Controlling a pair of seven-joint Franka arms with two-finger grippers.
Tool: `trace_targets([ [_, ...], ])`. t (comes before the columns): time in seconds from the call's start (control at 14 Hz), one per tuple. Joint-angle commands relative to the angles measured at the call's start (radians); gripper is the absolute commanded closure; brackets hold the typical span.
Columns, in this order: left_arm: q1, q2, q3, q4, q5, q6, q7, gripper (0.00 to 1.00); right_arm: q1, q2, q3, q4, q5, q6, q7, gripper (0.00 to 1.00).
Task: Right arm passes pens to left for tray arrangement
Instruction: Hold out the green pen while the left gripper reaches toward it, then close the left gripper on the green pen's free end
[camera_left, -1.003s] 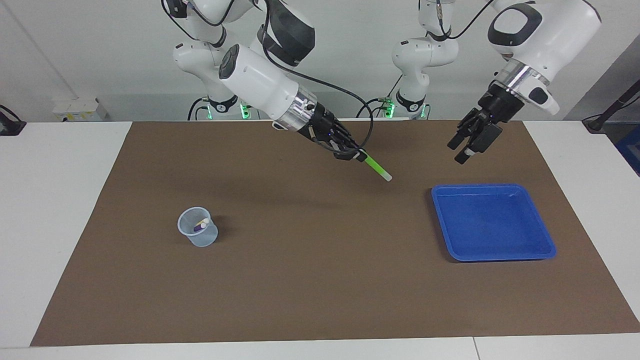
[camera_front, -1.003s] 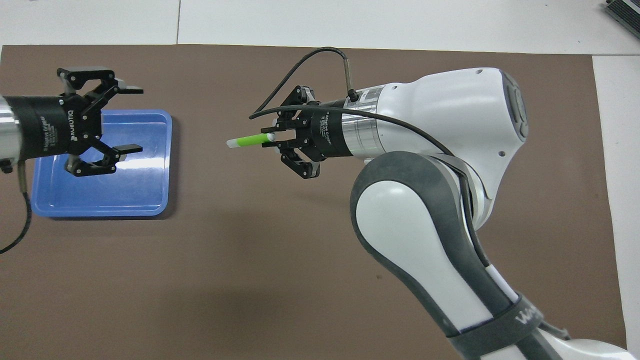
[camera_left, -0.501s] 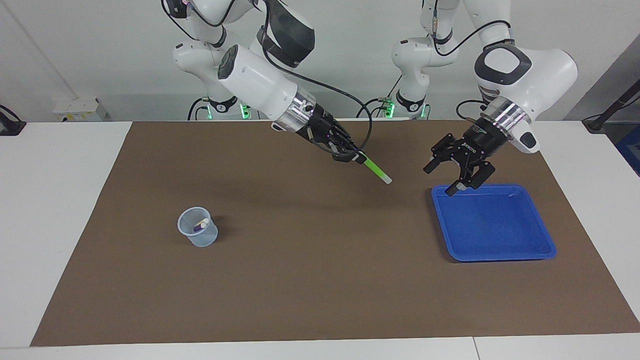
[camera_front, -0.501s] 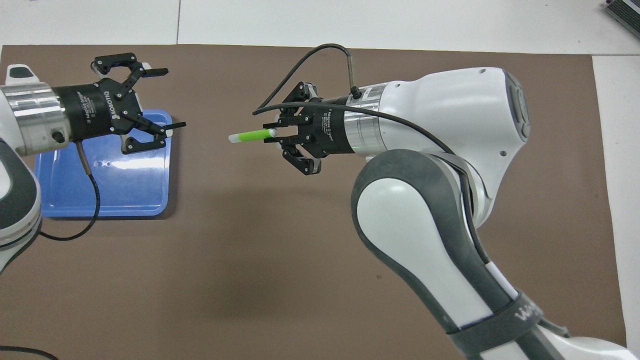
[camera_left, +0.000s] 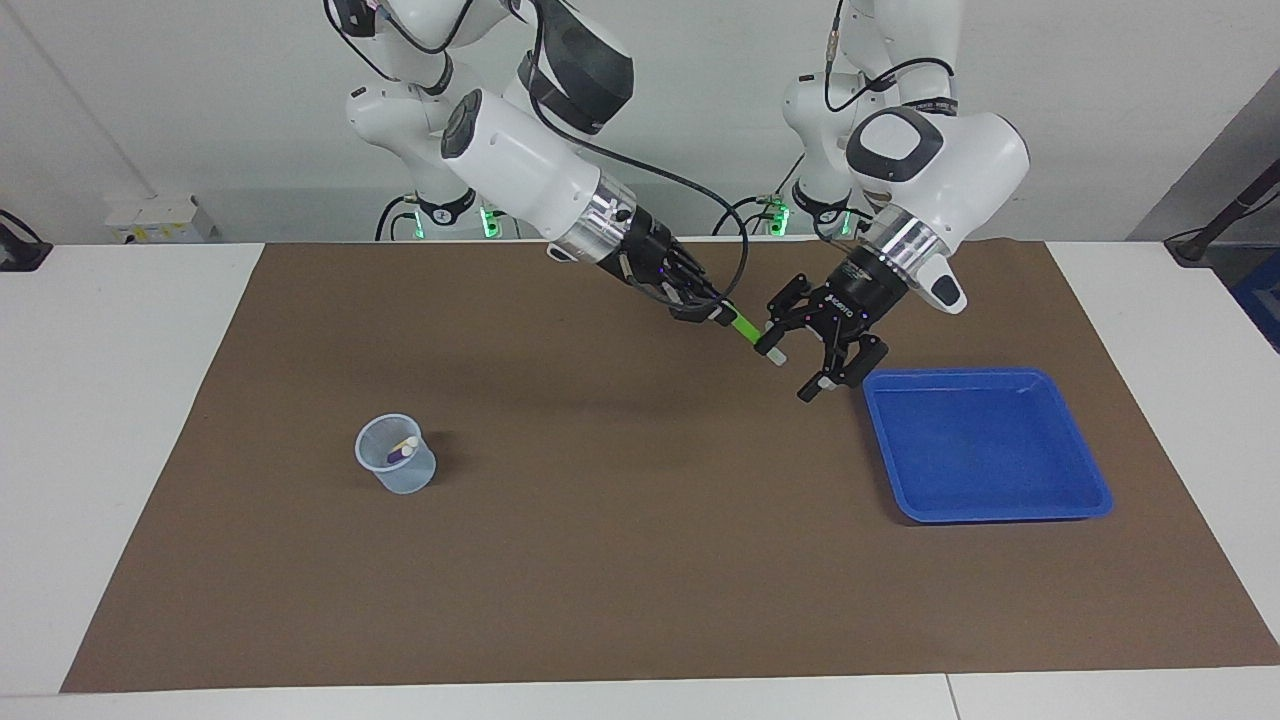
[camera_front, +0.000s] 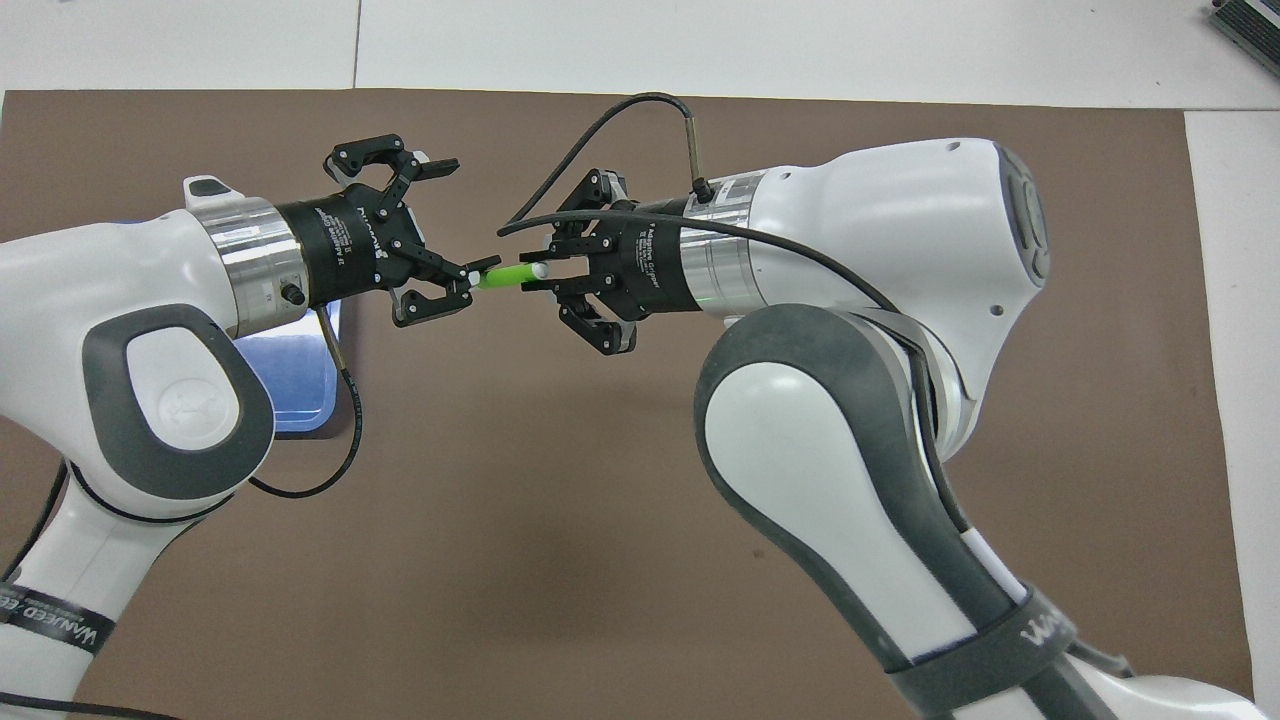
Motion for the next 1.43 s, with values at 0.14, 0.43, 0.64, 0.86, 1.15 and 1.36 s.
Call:
trace_targets([
  [0.14,0.126,-0.028,0.02,0.023,-0.009,-0.278,-0.004,0.09,0.001,0.012,0.002,0.018,-0.006,0.015,0.009,1.0],
  [0.43,0.142,-0.043,0.017,0.025,-0.006,-0.328,-0.003,0.09,0.001,0.012,0.002,0.018,-0.006,0.011,0.008,1.0],
  [0.64,0.021,-0.045,0.003,-0.019,-0.008,-0.167,-0.039,0.11,0.0,0.012,0.002,0.018,-0.006,0.005,0.006,1.0],
  [0.86,0.013,-0.059,0.003,-0.055,-0.008,-0.15,-0.032,0.12,0.0,0.012,0.002,0.018,-0.006,0.002,0.005,1.0],
  [1.15,0.024,-0.066,0.004,-0.068,0.007,-0.153,-0.009,0.31,0.0,0.012,0.002,0.018,-0.008,0.002,0.005,1.0],
  [1.36,0.013,-0.065,0.003,-0.069,0.018,-0.138,0.005,0.67,0.0,0.012,0.002,0.018,-0.008,0.002,0.003,1.0],
])
